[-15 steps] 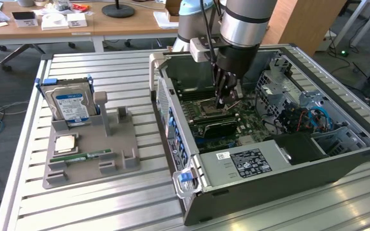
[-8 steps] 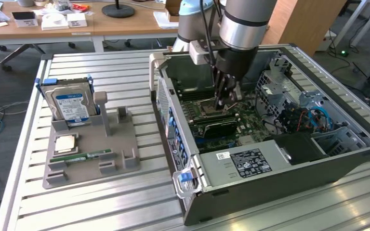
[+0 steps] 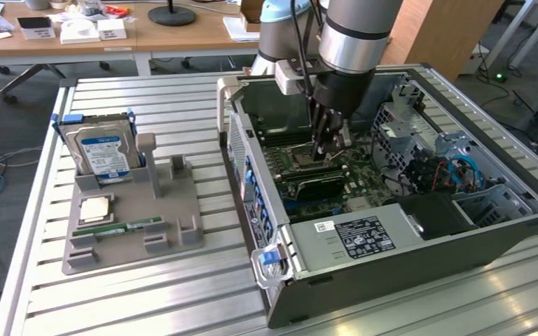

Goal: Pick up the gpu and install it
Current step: 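Press down on the gpu until it lock into place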

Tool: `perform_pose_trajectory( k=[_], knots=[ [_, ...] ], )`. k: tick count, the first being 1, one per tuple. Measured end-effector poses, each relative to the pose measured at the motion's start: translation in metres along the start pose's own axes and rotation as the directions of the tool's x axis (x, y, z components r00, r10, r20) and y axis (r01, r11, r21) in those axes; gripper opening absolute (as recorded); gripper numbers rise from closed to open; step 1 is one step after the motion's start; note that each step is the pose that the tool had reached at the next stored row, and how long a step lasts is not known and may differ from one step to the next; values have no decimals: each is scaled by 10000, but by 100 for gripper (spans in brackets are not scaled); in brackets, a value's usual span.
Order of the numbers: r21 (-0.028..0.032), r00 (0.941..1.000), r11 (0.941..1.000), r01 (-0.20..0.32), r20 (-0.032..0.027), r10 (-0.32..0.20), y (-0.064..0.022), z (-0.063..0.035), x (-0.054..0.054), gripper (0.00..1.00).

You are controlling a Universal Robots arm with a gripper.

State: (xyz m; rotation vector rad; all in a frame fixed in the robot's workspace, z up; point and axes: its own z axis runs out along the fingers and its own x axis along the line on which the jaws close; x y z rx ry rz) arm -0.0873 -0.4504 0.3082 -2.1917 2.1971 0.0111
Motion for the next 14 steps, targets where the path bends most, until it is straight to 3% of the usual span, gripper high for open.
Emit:
perform_pose_trajectory(
  k=[14],
  knots=[
    [-1,10000,10000,0,-1,0,1,27,1,11]
  ],
)
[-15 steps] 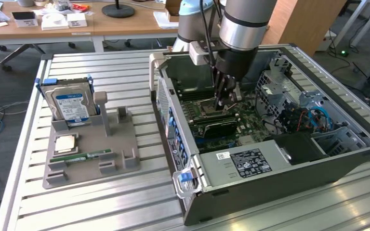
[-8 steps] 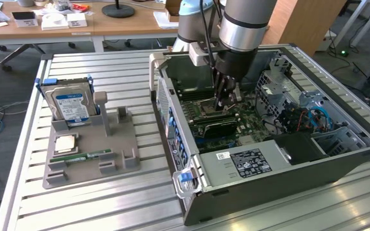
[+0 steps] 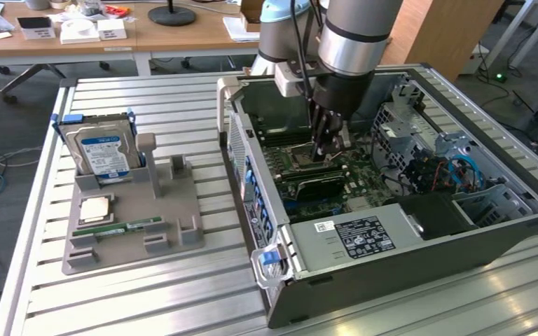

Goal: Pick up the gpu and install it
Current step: 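Press down on the gpu until it lock into place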

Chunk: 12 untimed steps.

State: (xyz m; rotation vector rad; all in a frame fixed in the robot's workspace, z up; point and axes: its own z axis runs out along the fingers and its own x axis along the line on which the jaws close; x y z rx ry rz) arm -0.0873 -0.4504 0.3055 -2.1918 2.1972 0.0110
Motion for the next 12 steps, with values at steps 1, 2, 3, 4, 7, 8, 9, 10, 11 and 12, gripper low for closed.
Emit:
perform_pose_trajectory(
  k=[1,2,3,4,7,8,9,10,11,12],
  knots=[
    [-1,10000,10000,0,-2,0,0,2,0,11],
    [-1,10000,10000,0,-1,0,0,4,0,11],
    [-1,10000,10000,0,-1,0,0,4,0,11],
    [-1,10000,10000,0,-1,0,0,5,0,11],
    [0,10000,10000,0,0,0,0,10,0,11],
    [-1,10000,10000,0,-1,0,0,10,0,11],
    [-1,10000,10000,0,-1,0,0,10,0,11],
    [0,10000,10000,0,-1,0,0,10,1,11],
    [-1,10000,10000,0,-1,0,0,10,0,11],
    [-1,10000,10000,0,-1,0,0,10,1,11]
  ],
)
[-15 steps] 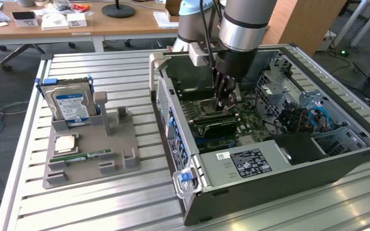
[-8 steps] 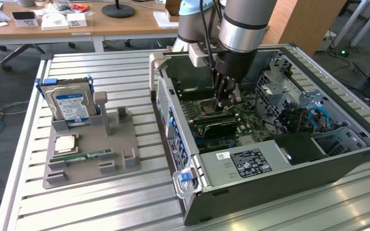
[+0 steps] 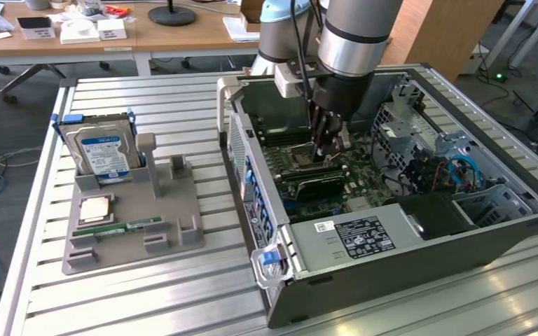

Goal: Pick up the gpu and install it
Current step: 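Press down on the gpu until it lock into place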

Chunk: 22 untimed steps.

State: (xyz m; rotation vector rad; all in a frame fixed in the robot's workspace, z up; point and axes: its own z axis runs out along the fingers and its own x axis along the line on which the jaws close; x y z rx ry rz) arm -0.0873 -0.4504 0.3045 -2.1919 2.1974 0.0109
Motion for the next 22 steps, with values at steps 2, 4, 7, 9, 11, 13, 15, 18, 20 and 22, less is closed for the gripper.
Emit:
perform_pose_trajectory(
  k=[2,4,7,9,11,13,15,18,20,22],
  knots=[
    [2,10000,10000,0,3,0,0,4,0,11],
    [1,10000,10000,0,2,0,0,12,0,11],
    [1,10000,10000,0,0,0,0,15,0,11],
    [1,10000,10000,-2,1,2,-1,15,0,11],
    [1,10000,10000,0,2,0,-6,16,0,11],
    [0,10000,10000,-2,0,2,-10,15,0,11],
    [0,10000,10000,-1,1,1,-11,15,0,11],
    [0,10000,10000,1,1,-1,-16,15,0,11],
    [0,10000,10000,0,0,0,-20,15,0,11],
    [0,10000,10000,0,1,0,-21,15,0,11]
  ],
)
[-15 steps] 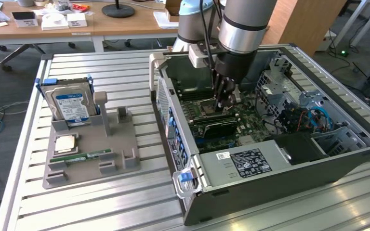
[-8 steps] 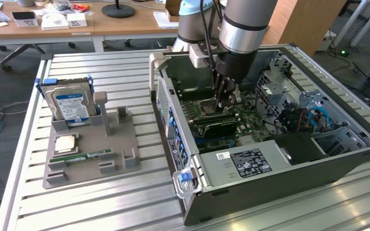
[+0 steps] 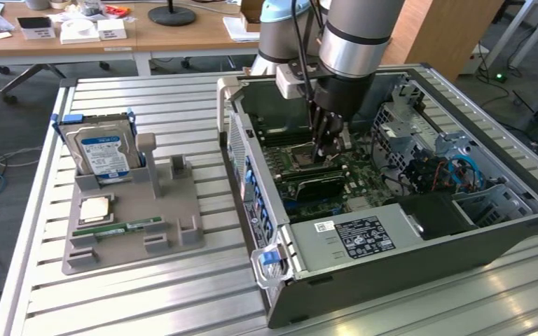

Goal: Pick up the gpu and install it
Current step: 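Press down on the gpu until it lock into place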

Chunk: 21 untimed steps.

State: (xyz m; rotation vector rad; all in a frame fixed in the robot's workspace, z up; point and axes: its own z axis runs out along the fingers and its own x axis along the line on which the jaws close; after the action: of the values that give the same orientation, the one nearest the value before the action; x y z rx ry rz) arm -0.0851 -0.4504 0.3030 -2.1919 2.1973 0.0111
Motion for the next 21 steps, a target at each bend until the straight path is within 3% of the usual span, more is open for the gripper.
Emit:
perform_pose_trajectory(
  k=[21],
  knots=[
    [-5,10000,10000,-2,-1,2,-28,2,0,11]
  ],
)
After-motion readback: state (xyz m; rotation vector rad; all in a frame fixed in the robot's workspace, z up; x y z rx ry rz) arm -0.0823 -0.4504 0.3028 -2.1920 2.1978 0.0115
